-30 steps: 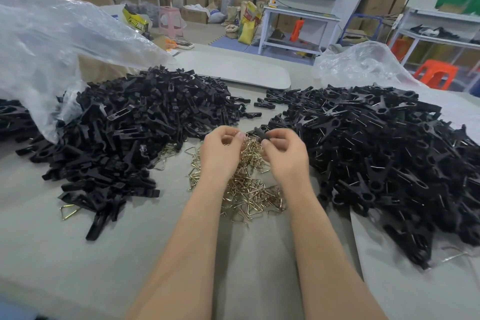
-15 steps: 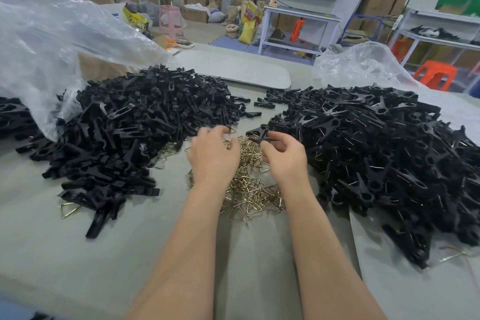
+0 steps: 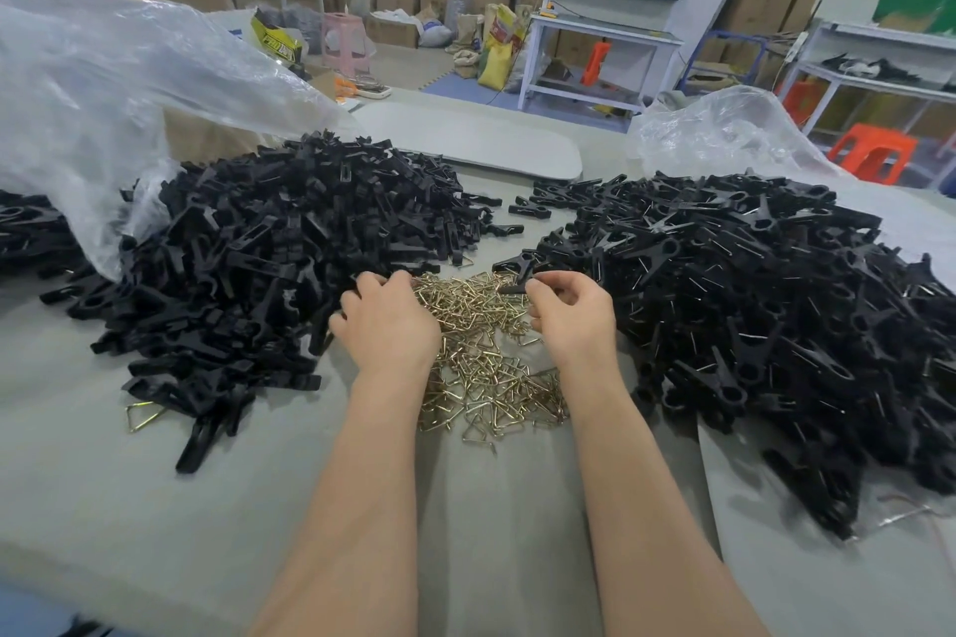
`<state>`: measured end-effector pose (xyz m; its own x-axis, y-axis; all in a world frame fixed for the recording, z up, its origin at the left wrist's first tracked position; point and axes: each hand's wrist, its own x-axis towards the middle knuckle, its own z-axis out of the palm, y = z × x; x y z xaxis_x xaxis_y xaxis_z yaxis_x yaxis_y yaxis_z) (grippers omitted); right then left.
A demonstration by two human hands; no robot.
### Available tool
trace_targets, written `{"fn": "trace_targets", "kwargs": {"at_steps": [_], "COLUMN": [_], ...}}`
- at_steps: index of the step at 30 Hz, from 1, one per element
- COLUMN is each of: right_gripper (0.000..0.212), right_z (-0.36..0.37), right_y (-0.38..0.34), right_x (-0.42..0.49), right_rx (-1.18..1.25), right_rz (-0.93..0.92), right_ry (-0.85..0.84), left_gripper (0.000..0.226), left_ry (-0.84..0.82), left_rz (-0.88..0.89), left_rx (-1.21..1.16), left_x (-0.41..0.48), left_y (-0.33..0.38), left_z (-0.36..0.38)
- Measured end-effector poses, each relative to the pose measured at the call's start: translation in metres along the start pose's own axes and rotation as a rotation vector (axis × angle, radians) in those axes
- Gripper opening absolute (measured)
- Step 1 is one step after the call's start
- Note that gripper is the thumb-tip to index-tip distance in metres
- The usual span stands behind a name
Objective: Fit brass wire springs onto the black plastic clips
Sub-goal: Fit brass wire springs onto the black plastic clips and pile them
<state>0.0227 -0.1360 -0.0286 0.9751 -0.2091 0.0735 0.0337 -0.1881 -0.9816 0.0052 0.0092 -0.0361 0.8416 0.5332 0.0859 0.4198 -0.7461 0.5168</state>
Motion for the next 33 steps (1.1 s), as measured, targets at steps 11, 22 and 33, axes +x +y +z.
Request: {"fn": "trace_targets", "kwargs": {"at_steps": [11, 22, 33], "right_gripper": [0.027, 0.014, 0.030], "right_z": [0.003, 0.003, 0.003], "right_y": [-0.006, -0.009, -0.009], "right_x": [-0.003, -0.004, -0.003], "right_rx": [0.016, 0.083, -0.007], "right_rz": [-0.067, -0.148, -0.159], "right_ry": [-0.078, -0.024, -0.079], "left_gripper": [0.015, 0.029, 0.025], "left_ry": [0.106, -0.284, -0.312], "left_rz": [0.239, 0.359, 0.223], "left_rx": [-0.778, -0.945, -1.002], "left_x": [-0.008, -0.017, -0.015], "left_y": [0.023, 0.035, 0.035], "left_z": [-0.009, -0.003, 0.001]}}
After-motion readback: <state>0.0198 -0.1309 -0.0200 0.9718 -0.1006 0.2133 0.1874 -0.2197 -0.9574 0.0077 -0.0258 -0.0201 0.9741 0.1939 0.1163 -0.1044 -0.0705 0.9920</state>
